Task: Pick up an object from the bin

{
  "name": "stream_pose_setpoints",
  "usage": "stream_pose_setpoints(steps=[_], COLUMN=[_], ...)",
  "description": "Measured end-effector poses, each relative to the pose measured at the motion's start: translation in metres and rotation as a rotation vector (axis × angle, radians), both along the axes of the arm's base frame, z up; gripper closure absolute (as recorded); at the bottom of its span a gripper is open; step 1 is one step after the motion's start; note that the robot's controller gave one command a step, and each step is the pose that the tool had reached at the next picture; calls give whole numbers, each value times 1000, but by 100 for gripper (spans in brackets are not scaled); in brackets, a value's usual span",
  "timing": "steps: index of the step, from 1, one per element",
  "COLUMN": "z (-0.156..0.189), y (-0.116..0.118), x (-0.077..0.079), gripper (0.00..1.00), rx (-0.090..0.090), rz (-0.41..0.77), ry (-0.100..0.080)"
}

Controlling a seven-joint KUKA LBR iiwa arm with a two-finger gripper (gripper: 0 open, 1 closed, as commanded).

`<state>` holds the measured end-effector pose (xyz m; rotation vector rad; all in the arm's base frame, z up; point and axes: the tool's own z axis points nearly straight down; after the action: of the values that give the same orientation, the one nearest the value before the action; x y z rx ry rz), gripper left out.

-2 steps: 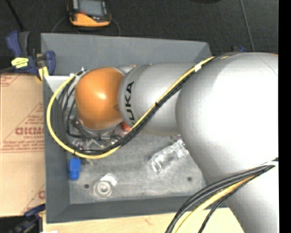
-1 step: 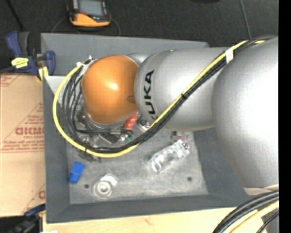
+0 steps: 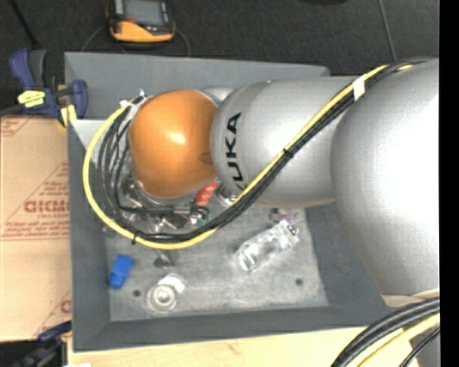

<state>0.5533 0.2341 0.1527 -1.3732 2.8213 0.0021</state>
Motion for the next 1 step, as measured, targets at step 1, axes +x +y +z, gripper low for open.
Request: stream_pose_setpoints(steps=[1], z=[-78], y=[1], x=[1], gripper=[0], rx=[-6], rz=[186], ry=[3])
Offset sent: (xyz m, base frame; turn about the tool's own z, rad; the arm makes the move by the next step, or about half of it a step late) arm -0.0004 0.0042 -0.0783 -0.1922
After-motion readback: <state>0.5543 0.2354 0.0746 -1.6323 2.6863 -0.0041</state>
